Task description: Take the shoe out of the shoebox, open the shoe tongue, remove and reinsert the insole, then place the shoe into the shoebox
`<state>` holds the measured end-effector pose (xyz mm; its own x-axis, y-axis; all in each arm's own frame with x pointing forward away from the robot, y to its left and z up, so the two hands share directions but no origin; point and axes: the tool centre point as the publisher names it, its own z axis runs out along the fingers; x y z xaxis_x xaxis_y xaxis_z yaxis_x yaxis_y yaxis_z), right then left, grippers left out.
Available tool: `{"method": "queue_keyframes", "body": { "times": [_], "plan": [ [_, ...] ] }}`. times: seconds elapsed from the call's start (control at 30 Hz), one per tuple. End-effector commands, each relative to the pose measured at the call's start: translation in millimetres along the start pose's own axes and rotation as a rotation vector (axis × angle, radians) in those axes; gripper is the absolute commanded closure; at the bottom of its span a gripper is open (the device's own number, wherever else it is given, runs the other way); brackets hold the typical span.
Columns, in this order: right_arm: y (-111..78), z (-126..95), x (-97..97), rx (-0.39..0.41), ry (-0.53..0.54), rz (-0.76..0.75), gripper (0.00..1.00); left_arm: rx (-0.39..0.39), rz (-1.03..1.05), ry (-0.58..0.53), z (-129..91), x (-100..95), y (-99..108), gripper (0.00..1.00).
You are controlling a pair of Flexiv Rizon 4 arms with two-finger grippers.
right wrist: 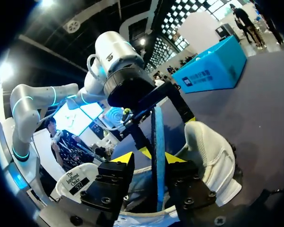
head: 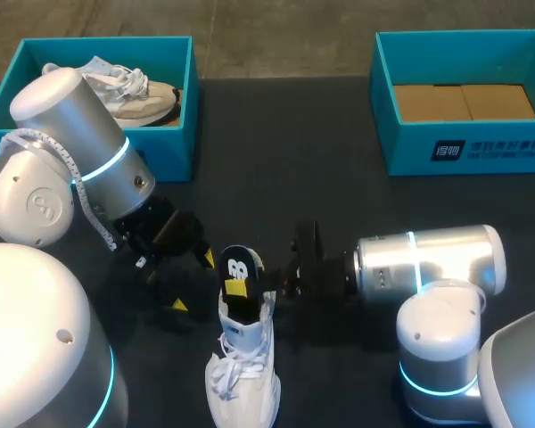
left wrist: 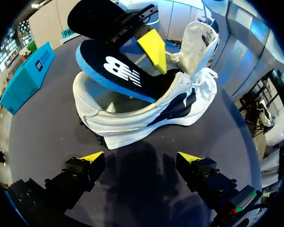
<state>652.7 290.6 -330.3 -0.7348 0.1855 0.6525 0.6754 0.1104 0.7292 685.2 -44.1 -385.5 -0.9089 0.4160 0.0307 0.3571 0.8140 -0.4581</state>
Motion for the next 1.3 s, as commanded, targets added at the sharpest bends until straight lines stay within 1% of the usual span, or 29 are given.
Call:
{"method": "queue_keyframes", "body": {
  "times": [0.03, 0.07, 0.1, 0.13, 0.17, 0.37, 0.53, 0.9, 1.07, 1.17, 1.2, 1.23, 1.27, 1.3],
  "plan": [
    [6.8, 0, -4.1, -0.001, -0.001, 0.000, 0.68, -0.001, 0.001, -0.002, -1, 1.0, 0, 0.00],
    [7.2, 0, -5.6, -0.006, -0.002, 0.000, 0.70, -0.001, 0.001, -0.002, -1, 1.0, 0, 0.00],
    [7.4, -1, -6.9, -0.013, -0.003, 0.001, 0.75, -0.001, 0.001, -0.002, -1, 1.0, 0, 0.00],
    [7.5, -1, -8.1, -0.018, -0.003, 0.002, 0.84, -0.001, 0.001, -0.002, -1, 1.0, 0, 0.00],
    [7.4, -2, -9.1, -0.022, -0.003, 0.003, 1.00, -0.001, 0.001, -0.002, -1, 1.0, 0, 0.00],
    [2.6, -2, -14.2, -0.030, -0.004, 0.047, 1.00, -0.001, 0.001, -0.002, -1, 1.0, 0, 0.00],
    [-5.7, -1, -17.3, -0.024, -0.009, 0.116, 1.00, -0.001, 0.001, -0.002, -1, 1.0, 0, 0.00],
    [-26.6, 3, -13.1, -0.008, -0.004, 0.165, 1.00, -0.001, 0.001, -0.002, -1, 1.0, 0, 0.00],
    [-29.8, 6, -12.3, 0.021, 0.003, 0.188, 1.00, -0.001, 0.001, -0.002, -1, 1.0, 0, 0.00],
    [-27.0, 6, -11.3, 0.023, 0.002, 0.185, 1.00, -0.001, 0.001, -0.002, -1, 1.0, 0, 0.00],
    [-23.5, 5, -9.8, 0.021, -0.001, 0.175, 0.96, -0.001, 0.001, -0.002, -1, 1.0, 0, 0.00],
    [-20.0, 4, -8.4, 0.018, -0.002, 0.162, 0.73, -0.001, 0.001, -0.002, -1, 1.0, 0, 0.00],
    [-17.7, 4, -7.6, 0.017, -0.004, 0.155, 0.65, -0.001, 0.001, -0.002, -1, 1.0, 0, 0.00],
    [-13.3, 3, -6.1, 0.016, -0.011, 0.142, 0.63, -0.001, 0.001, -0.002, -1, 1.0, 0, 0.00]
  ]
}}
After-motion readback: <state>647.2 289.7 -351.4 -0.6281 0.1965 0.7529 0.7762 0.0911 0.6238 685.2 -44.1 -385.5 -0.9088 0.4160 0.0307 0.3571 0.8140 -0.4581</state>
